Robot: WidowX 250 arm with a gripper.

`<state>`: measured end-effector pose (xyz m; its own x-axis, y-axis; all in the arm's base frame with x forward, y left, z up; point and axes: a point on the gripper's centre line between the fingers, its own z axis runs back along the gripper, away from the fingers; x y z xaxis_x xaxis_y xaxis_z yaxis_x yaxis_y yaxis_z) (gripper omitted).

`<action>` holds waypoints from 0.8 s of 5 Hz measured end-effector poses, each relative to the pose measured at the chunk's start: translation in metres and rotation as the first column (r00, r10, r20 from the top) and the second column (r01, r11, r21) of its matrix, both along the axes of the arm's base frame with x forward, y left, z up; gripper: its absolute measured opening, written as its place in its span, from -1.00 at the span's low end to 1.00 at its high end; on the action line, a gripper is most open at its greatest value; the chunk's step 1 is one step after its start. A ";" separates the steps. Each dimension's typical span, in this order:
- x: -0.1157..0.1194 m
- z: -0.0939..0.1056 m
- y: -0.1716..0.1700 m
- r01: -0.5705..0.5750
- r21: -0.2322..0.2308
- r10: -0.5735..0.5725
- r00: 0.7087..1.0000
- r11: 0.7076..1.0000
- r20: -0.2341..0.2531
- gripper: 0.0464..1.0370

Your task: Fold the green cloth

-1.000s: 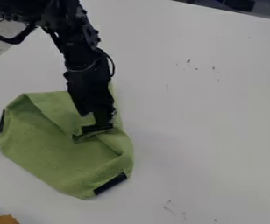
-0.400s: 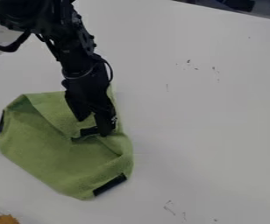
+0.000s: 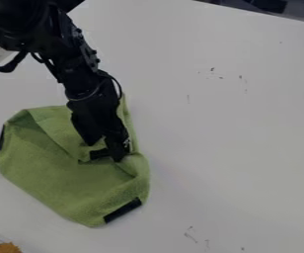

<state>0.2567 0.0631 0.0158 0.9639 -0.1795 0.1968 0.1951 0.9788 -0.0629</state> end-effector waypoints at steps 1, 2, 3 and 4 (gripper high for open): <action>0.001 -0.002 0.001 -0.003 -0.004 0.003 1.000 1.000 0.008 0.82; 0.000 -0.005 0.003 -0.016 -0.003 0.016 1.000 1.000 0.010 0.26; -0.001 -0.006 0.003 -0.015 -0.010 0.015 1.000 1.000 -0.001 -0.29; 0.000 -0.004 0.004 -0.009 -0.003 0.009 1.000 1.000 -0.012 -0.67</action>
<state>0.2569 0.0675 0.0113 0.9679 -0.1698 0.1855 0.1851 0.9803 -0.0687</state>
